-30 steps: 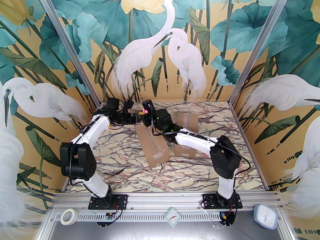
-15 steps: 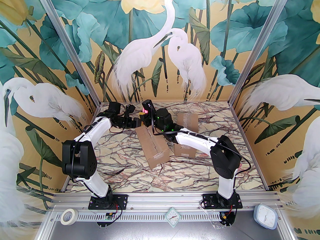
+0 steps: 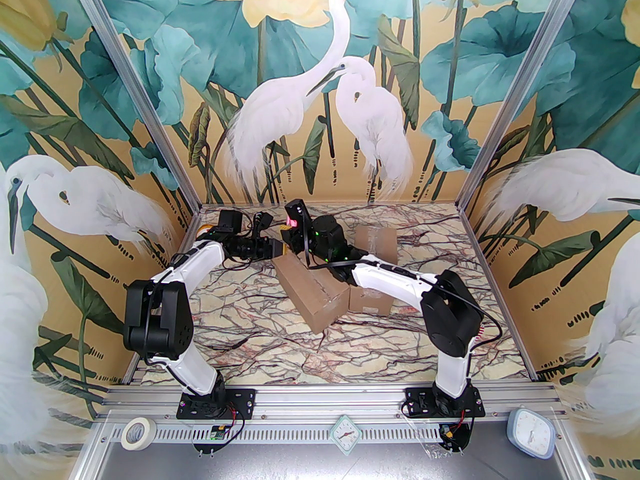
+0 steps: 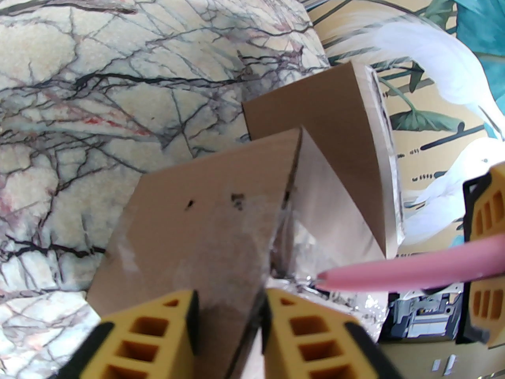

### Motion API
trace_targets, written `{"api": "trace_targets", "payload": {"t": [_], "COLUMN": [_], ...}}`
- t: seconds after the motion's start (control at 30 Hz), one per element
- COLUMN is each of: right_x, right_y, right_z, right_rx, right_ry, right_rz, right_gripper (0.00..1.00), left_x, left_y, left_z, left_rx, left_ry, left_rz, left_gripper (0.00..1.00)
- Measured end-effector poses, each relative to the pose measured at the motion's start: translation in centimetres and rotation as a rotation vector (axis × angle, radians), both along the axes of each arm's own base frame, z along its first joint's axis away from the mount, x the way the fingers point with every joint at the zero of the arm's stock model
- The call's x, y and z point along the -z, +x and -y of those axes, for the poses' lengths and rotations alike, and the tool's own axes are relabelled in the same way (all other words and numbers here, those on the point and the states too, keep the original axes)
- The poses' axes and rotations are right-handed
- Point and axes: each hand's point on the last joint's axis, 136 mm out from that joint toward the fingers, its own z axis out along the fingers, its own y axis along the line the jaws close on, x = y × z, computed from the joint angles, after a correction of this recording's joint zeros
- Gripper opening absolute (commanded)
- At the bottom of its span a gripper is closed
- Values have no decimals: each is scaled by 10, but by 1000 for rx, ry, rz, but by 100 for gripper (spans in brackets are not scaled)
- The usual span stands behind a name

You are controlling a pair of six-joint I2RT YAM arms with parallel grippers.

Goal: Unpack the express box

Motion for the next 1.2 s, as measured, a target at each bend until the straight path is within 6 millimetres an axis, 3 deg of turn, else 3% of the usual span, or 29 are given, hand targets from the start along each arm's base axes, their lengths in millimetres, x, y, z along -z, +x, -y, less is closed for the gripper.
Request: {"api": "trace_targets", "payload": {"t": [0.43, 1.2], "right_x": [5, 6], "right_y": [-5, -37], "right_z": [-1, 32], "right_rx": [-11, -10], "right_ry": [-37, -115], "right_rz": [24, 128], "right_gripper": [0, 0], "left_x": [-4, -8], "left_y": [-3, 0], "left_z": [-3, -7], "left_rx": [-36, -44], "left_ry": [-1, 83], "left_rz": [26, 34], "left_gripper": [10, 0]}}
